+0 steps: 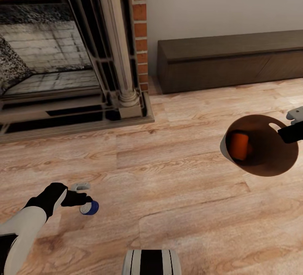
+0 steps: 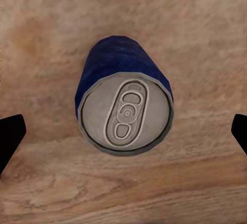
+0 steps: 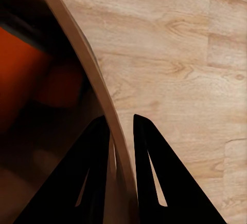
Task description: Put the three can of soda from the living room inside the tash can in the kitchen.
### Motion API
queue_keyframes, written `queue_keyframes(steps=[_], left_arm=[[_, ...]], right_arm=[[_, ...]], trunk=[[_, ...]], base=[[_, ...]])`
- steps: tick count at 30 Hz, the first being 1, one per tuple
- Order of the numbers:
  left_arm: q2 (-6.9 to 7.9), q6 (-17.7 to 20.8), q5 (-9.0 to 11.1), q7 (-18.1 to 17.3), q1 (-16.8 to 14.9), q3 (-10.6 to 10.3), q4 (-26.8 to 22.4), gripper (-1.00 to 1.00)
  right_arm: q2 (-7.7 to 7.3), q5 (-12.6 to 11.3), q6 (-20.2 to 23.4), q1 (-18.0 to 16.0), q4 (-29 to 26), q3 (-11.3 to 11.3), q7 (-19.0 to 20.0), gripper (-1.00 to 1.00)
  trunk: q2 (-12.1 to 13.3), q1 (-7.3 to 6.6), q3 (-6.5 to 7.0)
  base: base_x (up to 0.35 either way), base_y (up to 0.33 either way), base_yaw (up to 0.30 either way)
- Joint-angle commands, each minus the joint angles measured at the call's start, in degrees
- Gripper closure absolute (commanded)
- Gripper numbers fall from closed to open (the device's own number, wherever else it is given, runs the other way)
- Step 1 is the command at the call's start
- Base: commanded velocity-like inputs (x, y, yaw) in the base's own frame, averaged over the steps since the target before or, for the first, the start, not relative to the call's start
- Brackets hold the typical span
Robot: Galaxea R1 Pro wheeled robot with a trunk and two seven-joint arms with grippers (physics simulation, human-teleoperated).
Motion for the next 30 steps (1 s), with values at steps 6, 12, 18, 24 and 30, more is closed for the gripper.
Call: queue_keyframes(steps=[6,12,18,24,30], left_arm=[[0.03,-0.16,0.13,-0.06,0.0,0.03,-0.24,-1.0],[0.05,-1.58,0.14,-0.2,0.06,0.02,0.06,-1.0],[0.05,-1.74,0.14,-0.24,0.09,0.0,0.03,-1.0],[0.05,-1.76,0.15,-0.24,0.09,0.0,0.02,-1.0],[0.05,-1.77,0.13,-0.21,0.09,0.0,0.02,-1.0]], right_arm=[[0.07,-0.05,0.3,0.04,0.01,0.03,0.49,1.0],[0.09,-0.13,0.3,0.04,0.01,0.03,0.58,1.0],[0.09,-0.14,0.3,0.09,0.01,0.09,0.58,1.0],[0.13,-0.2,0.3,0.1,0.01,0.11,0.59,1.0],[0.12,-0.2,0.3,0.17,0.01,0.12,0.59,1.0]], trunk=[[0.0,-0.01,0.0],[0.0,-0.01,-0.33],[0.0,-0.01,-0.85],[0.0,-0.01,-1.38],[0.0,-0.01,-1.92]], base=[[0.0,0.0,0.0],[0.0,0.0,0.0],[0.065,0.0,0.0],[0.029,0.0,0.0],[0.004,0.0,0.0]])
